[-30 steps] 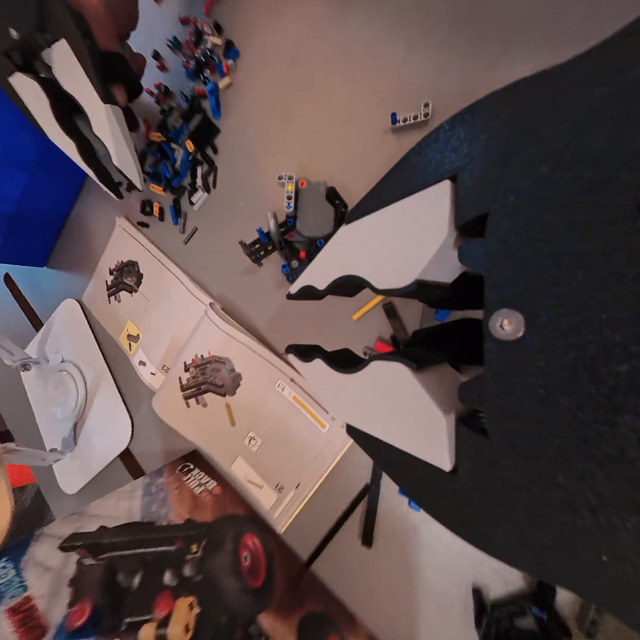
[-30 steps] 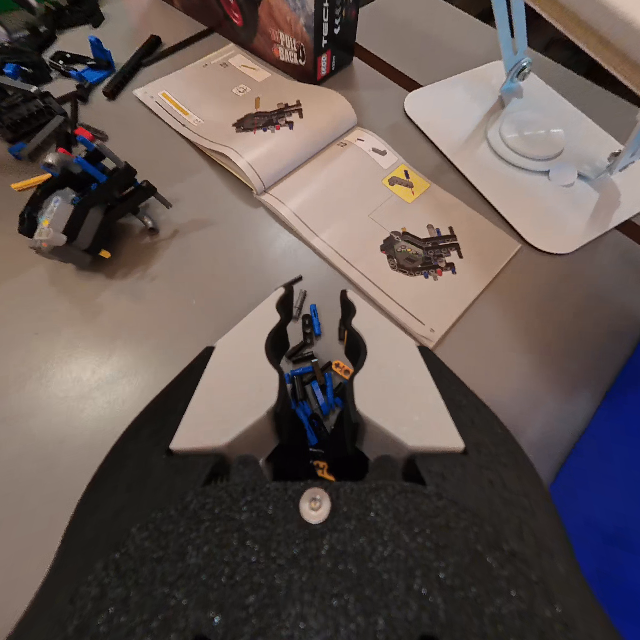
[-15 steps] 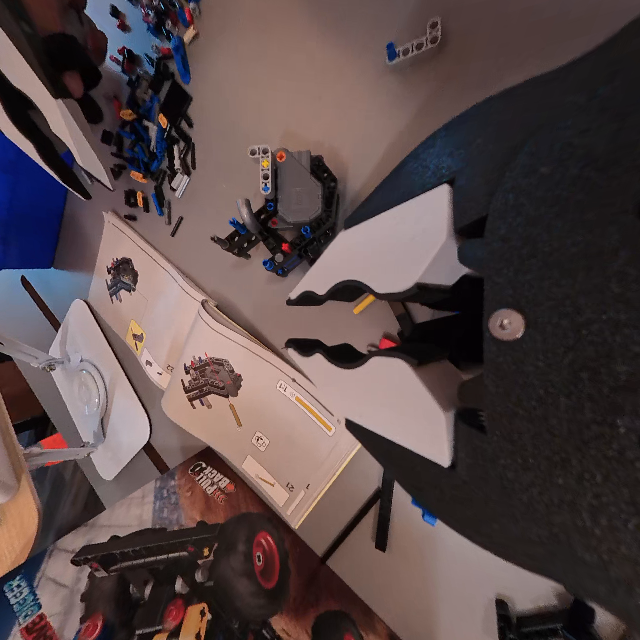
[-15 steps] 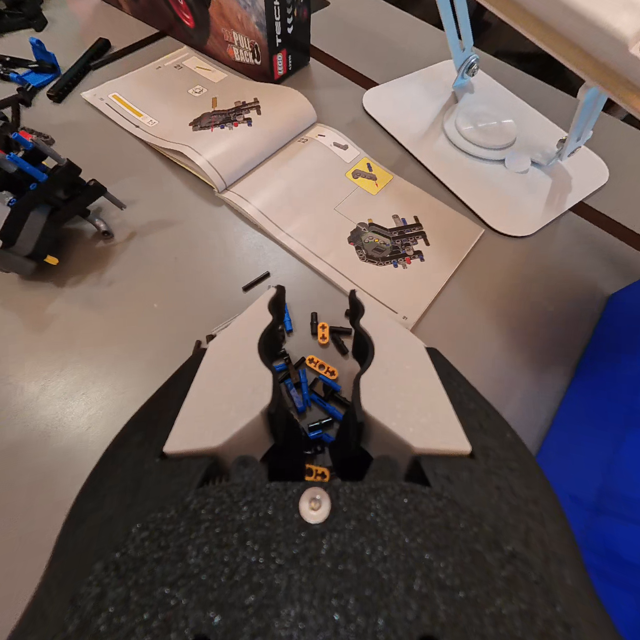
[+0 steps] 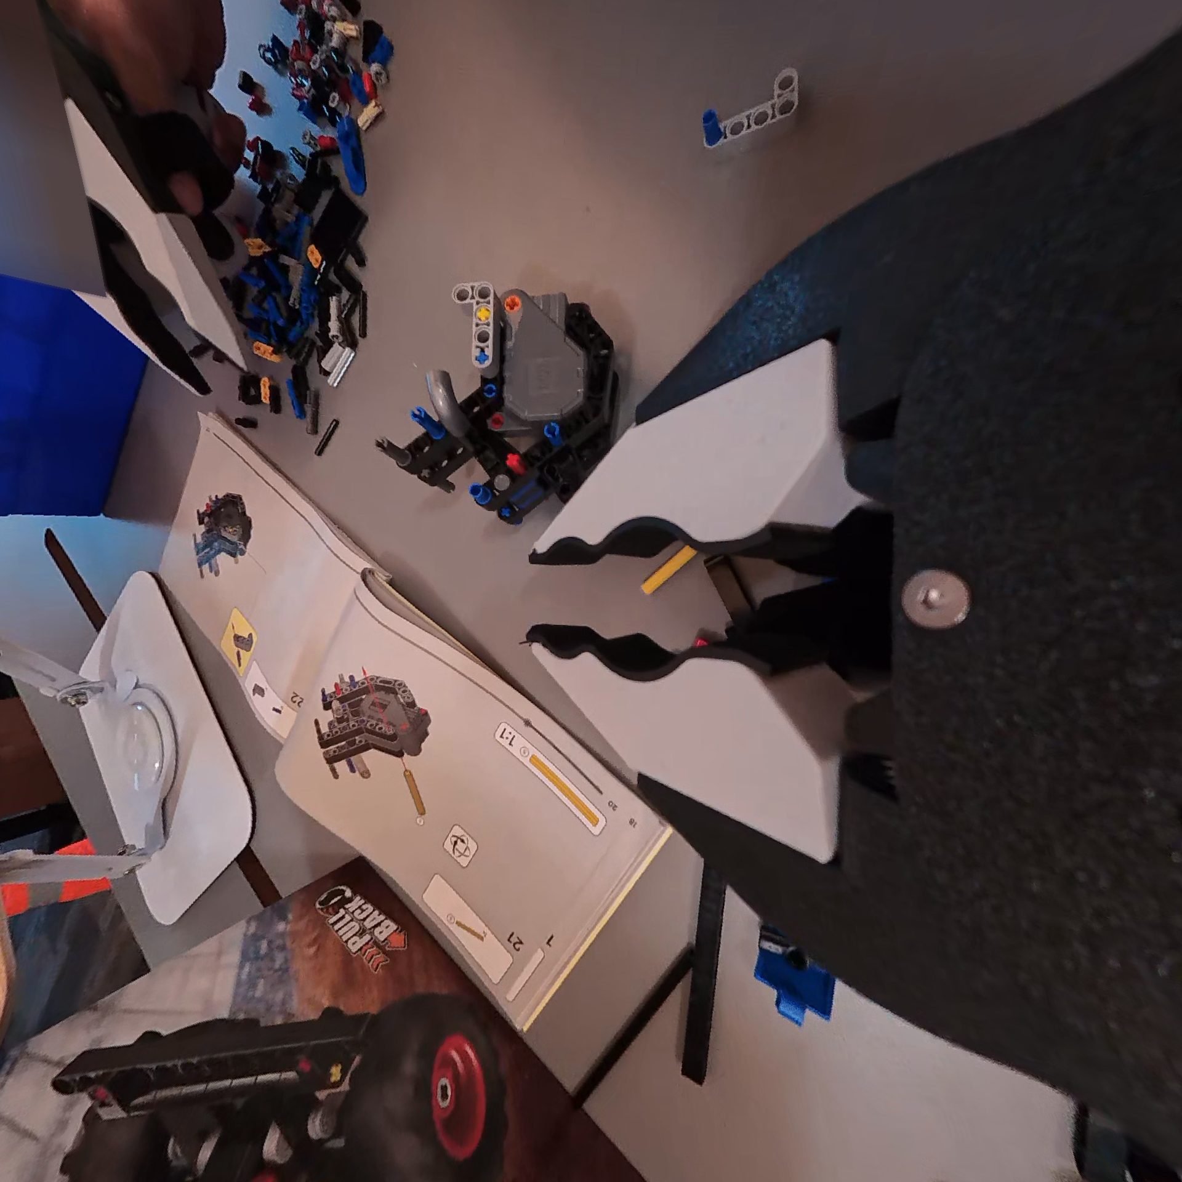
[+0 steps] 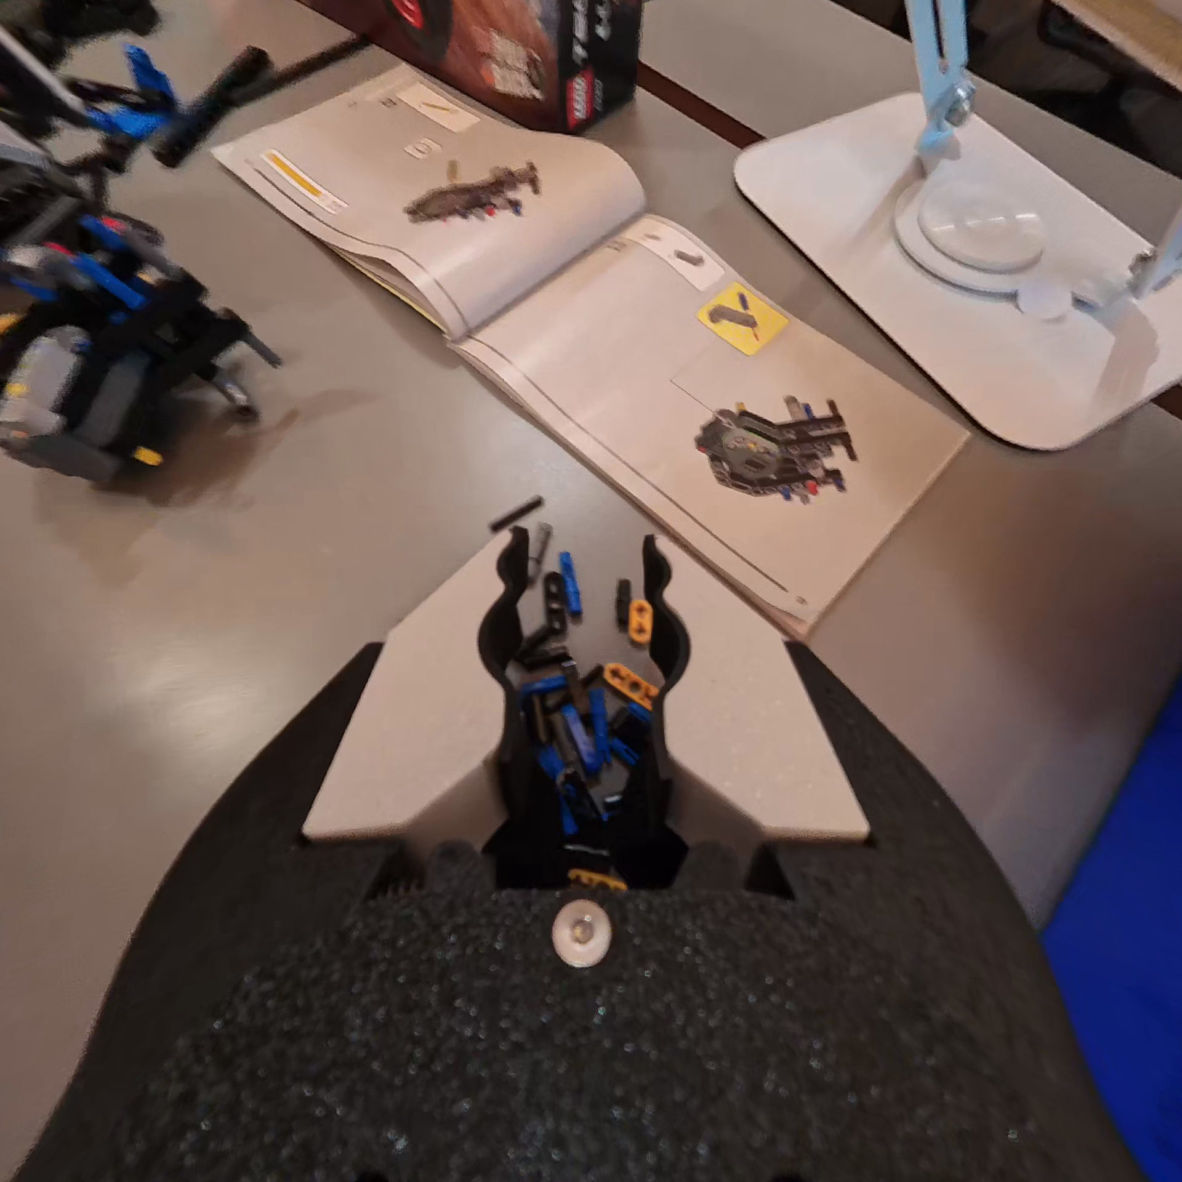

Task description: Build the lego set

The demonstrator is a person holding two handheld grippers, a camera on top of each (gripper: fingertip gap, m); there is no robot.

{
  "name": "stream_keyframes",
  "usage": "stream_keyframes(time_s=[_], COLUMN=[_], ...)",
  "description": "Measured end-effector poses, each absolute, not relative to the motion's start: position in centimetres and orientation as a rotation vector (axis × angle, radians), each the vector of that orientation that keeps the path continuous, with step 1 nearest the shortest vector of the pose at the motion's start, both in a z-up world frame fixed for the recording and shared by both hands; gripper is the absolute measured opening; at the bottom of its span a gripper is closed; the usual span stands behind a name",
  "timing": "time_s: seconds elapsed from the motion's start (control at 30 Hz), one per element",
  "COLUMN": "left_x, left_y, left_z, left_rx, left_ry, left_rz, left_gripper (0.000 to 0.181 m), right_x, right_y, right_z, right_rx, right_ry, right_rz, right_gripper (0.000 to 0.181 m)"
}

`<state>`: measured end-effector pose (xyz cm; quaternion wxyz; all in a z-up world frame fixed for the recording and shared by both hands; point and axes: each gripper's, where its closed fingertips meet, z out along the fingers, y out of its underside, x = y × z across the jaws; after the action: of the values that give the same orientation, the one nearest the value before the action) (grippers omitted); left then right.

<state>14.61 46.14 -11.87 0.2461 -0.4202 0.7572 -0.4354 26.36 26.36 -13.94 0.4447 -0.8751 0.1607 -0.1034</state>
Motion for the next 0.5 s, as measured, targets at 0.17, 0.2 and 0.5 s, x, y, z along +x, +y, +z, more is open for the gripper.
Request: stream_keyframes(time_s=[0.17,0.2,0.5], left_x=[13.5,12.9,7.3], left_y=[45.2,44.7,40.1], left_z=[-10.6,-10.4,-14.0], left_rx=[-1.074,-1.057,-0.928], left_ry=[2.112,2.144,2.59], left_rz=[-1.228,-1.252,-1.199], left_gripper=[0.013,0.011,0.018], right_x=[18.6,16.8,10.4], right_y=[30.6,31.6,35.4], right_z=[-11.4,-11.2,-13.6], right_rx=[-2.078,-2.071,-2.172], right_ry=[0.131,0.058,-0.145], right_rz=[0.076,0.107,0.089], right_gripper=[0.046,0.047,0.051])
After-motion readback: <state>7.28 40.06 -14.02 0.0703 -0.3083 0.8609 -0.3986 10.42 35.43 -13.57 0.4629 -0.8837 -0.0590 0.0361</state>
